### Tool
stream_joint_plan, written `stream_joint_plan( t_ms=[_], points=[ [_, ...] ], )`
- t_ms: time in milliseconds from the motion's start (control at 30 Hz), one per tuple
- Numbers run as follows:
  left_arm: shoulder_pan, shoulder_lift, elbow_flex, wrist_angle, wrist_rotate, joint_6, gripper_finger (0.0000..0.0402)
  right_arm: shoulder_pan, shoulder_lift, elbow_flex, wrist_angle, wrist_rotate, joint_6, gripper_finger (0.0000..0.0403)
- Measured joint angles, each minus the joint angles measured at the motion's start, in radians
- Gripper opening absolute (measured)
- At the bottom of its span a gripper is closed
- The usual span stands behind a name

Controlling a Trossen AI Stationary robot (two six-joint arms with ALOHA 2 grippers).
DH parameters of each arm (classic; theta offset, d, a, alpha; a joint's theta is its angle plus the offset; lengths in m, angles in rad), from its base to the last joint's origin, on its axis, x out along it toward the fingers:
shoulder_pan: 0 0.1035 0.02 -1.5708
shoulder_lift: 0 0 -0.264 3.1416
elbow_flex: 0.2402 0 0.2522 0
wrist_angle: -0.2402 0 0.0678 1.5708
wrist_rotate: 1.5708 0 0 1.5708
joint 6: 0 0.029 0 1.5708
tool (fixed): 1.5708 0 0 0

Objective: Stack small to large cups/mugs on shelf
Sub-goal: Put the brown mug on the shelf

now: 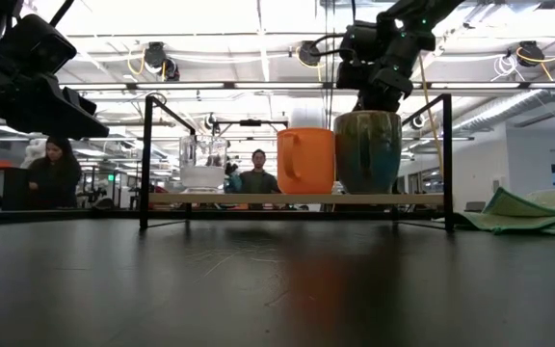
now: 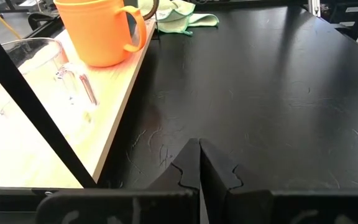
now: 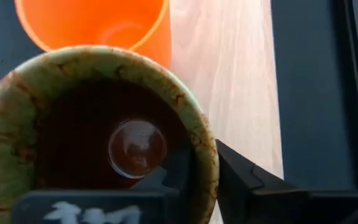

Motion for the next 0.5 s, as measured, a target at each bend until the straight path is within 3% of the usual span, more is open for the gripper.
stream_joint_plan(
  t_ms=[167,500],
  points=[
    [0.000,0.000,0.000,0.000,0.000,-0.006,0.0003,-0.001,0.002,-0.003,-0.009,0.009,0.004,0.0083],
    [0.000,0.000,0.000,0.000,0.000,-0.005,0.0003,0.000,0.001,-0.003,0.020,-0.002,0.003,0.0094]
  ],
)
